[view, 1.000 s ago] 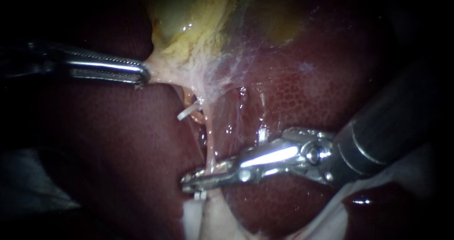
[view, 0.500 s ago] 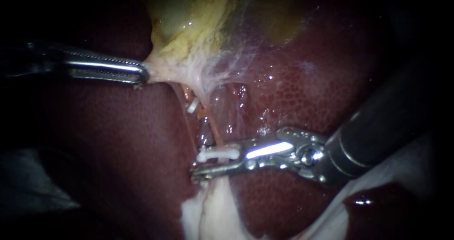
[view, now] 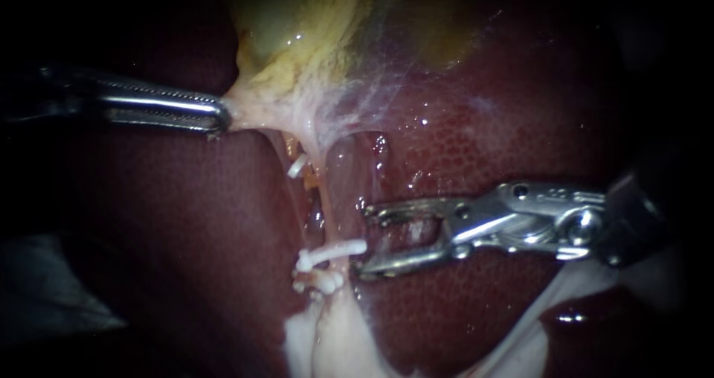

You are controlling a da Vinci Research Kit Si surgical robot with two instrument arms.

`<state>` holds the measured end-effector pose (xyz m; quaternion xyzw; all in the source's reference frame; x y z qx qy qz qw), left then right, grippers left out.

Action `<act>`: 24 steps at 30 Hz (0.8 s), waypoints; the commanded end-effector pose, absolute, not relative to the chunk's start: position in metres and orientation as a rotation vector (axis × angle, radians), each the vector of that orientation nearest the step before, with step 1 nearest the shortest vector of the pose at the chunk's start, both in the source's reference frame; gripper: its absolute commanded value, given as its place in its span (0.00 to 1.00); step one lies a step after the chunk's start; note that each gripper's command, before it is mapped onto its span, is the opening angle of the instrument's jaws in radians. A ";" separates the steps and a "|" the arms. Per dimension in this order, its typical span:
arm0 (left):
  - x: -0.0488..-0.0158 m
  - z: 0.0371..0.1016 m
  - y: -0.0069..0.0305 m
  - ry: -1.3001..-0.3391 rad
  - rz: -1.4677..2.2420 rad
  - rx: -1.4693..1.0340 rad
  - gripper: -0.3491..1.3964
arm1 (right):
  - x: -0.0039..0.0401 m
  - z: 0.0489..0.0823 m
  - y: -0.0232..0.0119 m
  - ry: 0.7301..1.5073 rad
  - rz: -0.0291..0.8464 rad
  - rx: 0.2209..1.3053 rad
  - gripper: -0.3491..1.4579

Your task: Going back first clip right tube

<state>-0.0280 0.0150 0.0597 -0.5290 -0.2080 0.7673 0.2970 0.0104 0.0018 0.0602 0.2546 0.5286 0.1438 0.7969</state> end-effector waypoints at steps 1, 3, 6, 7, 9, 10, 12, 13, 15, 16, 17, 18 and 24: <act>-0.0280 0.0597 0.0150 -0.553 2.040 -1.407 0.00 | 0.0099 0.0596 0.0019 1.122 0.283 0.524 0.47; -0.0279 0.0598 0.0150 -0.553 2.040 -1.407 0.00 | 0.0088 0.0584 0.0024 1.106 0.229 0.471 0.47; -0.0278 0.0599 0.0151 -0.554 2.040 -1.407 0.00 | 0.0075 0.0572 0.0029 1.088 0.175 0.413 0.47; -0.0278 0.0599 0.0151 -0.554 2.040 -1.407 0.00 | 0.0072 0.0569 0.0031 1.082 0.159 0.398 0.47; -0.0278 0.0599 0.0151 -0.554 2.040 -1.407 0.00 | 0.0064 0.0565 0.0034 1.071 0.143 0.380 0.47; -0.0279 0.0599 0.0151 -0.554 2.040 -1.407 0.00 | 0.0060 0.0563 0.0036 1.064 0.138 0.372 0.47; -0.0279 0.0600 0.0151 -0.553 2.040 -1.407 0.00 | 0.0054 0.0560 0.0039 1.063 0.138 0.363 0.47; -0.0280 0.0601 0.0151 -0.553 2.040 -1.407 0.00 | 0.0051 0.0558 0.0041 1.061 0.140 0.358 0.47; -0.0282 0.0607 0.0151 -0.549 2.041 -1.407 0.00 | 0.0047 0.0556 0.0044 1.061 0.135 0.351 0.47; -0.0284 0.0610 0.0151 -0.547 2.042 -1.407 0.00 | 0.0046 0.0555 0.0044 1.061 0.136 0.352 0.47; -0.0286 0.0615 0.0150 -0.544 2.044 -1.407 0.00 | 0.0045 0.0555 0.0045 1.061 0.136 0.352 0.47; -0.0289 0.0621 0.0148 -0.539 2.045 -1.407 0.00 | 0.0045 0.0555 0.0045 1.062 0.130 0.349 0.47; -0.0304 0.0655 0.0149 -0.532 2.063 -1.411 0.00 | 0.0043 0.0556 0.0044 1.057 0.127 0.350 0.47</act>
